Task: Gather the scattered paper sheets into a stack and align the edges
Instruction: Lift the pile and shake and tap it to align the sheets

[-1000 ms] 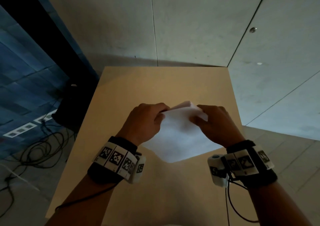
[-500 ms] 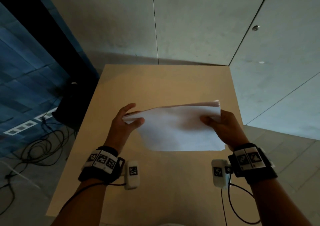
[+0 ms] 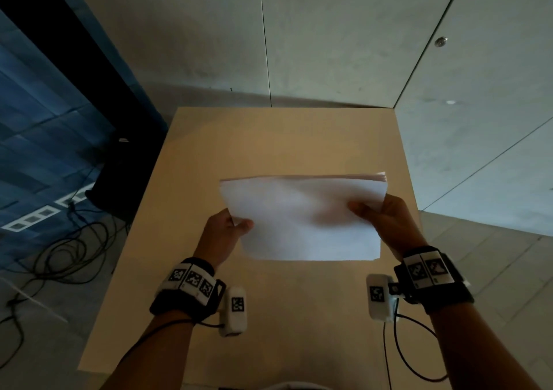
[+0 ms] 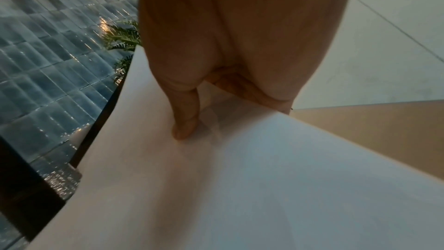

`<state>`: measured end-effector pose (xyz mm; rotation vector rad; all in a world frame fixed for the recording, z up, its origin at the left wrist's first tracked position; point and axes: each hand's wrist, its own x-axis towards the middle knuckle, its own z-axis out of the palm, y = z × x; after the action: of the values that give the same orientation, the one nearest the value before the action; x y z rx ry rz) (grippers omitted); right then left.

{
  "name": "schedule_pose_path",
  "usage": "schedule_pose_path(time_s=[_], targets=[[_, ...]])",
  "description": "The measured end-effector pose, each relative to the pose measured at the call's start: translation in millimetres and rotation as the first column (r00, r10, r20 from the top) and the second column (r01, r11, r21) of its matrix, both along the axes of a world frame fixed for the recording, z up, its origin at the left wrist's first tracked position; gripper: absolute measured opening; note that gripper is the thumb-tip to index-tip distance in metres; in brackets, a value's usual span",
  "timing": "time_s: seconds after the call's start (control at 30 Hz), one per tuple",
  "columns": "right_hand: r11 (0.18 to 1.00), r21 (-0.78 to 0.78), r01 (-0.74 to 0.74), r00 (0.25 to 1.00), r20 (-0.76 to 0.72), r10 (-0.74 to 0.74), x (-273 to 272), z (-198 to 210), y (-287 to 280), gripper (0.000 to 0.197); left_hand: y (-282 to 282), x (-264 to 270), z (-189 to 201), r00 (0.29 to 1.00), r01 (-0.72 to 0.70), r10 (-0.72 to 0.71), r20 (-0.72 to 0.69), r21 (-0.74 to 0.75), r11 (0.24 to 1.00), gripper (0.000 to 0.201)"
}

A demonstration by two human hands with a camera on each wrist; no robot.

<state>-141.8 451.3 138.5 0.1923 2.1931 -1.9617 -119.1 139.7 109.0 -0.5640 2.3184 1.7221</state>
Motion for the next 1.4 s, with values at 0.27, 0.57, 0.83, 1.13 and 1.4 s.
schedule_pose_path(time_s=[0.27,0.57,0.83,1.13,1.4], targets=[[0.96,0.101,0.263,0.953,-0.184,-0.241,5,-5,-32,0.019,17,2,11,0.9,-0.314,0.208,-0.383,-0.237,0.92,0.026],[0.833,0.543,0.107,0.983,0.069,-0.171,26,-80,-46,0.033,19,20,-26,0.982,-0.128,0.072,-0.176,-0.331,0.935,0.035],[0.82,0.55,0.158,0.986,-0.043,-0.161,29,-66,-35,0.03,14,14,7,0.905,-0.192,-0.009,-0.426,-0.426,0.884,0.027],[0.852,0.503,0.144,0.99,-0.08,-0.12,34,-75,-31,0.034,-2,21,-20,0.985,-0.062,0.02,-0.172,-0.247,0.967,0.042],[0.812,0.554,0.183,0.982,-0.14,-0.126,29,-49,-29,0.018,-2,21,0,0.923,-0.172,-0.018,-0.383,-0.455,0.874,0.025]])
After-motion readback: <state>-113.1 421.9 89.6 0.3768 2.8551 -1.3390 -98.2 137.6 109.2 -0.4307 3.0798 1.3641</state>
